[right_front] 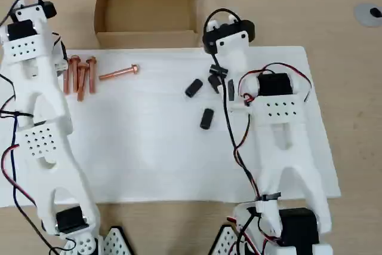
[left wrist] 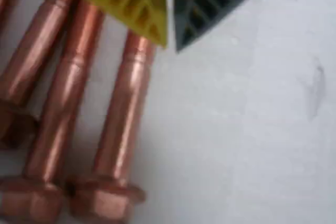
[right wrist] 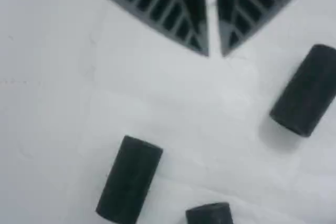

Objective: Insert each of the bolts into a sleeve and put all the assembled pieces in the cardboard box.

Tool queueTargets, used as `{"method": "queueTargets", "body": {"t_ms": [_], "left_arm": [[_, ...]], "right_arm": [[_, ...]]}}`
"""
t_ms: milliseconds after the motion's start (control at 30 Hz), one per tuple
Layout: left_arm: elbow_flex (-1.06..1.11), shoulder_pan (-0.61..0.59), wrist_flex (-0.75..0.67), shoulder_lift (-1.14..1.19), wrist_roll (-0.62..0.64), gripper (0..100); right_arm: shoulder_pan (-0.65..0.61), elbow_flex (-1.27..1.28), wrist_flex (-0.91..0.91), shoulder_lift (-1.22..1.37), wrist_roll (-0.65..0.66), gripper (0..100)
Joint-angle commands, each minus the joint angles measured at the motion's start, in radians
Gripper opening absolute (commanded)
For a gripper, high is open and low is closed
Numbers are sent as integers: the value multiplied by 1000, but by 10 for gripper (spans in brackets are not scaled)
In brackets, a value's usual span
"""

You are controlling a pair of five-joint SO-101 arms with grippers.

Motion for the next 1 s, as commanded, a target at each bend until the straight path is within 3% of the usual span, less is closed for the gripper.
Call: {"method": "queueTargets", "body": {"t_ms": [0, 400, 767, 967], "left_arm": [[-78, 18, -6, 2, 8, 7], [-252, 48, -32, 111, 95, 7], [-262, 49, -51, 199, 147, 7], [-265, 37, -55, 199, 147, 60]], "right_arm": [[16, -31, 0, 1, -8, 10], [15, -21, -2, 1, -8, 10], [16, -21, -2, 1, -8, 10], [16, -21, -2, 2, -8, 10]]}}
